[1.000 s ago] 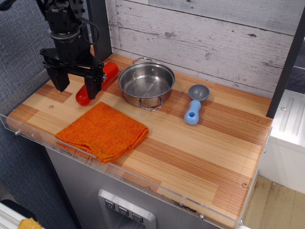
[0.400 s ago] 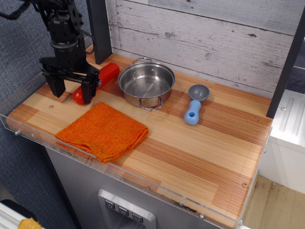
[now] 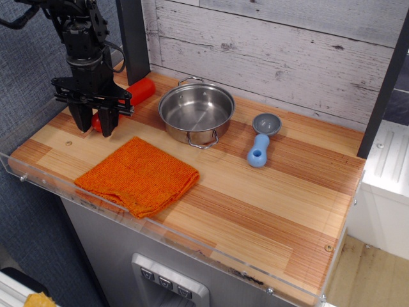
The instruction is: Place the red balloon in the front edge of the table
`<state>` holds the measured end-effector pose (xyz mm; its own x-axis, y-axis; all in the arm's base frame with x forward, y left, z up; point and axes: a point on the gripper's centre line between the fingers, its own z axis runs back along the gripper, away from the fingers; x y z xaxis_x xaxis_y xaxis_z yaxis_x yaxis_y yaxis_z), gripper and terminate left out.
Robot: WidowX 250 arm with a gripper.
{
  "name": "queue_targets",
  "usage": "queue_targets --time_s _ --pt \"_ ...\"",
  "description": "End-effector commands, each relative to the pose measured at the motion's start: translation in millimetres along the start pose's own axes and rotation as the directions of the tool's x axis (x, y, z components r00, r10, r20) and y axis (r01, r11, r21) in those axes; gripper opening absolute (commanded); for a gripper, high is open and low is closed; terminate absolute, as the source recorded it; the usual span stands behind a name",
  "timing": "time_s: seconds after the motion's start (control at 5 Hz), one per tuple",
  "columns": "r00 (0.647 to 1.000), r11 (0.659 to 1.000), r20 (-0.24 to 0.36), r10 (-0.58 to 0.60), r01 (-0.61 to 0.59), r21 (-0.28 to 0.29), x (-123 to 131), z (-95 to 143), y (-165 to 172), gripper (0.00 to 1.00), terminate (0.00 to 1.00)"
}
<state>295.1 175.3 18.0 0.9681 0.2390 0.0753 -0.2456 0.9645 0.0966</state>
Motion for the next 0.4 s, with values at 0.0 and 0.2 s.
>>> queue_targets --time_s 0.0,0.2 --pt "0.993 1.0 0.115 0.007 -0.007 0.004 -11 60 -1 0.0 0.0" --pt "0.99 1.0 0.14 -0.012 0.01 0.015 -28 90 -10 0.0 0.0"
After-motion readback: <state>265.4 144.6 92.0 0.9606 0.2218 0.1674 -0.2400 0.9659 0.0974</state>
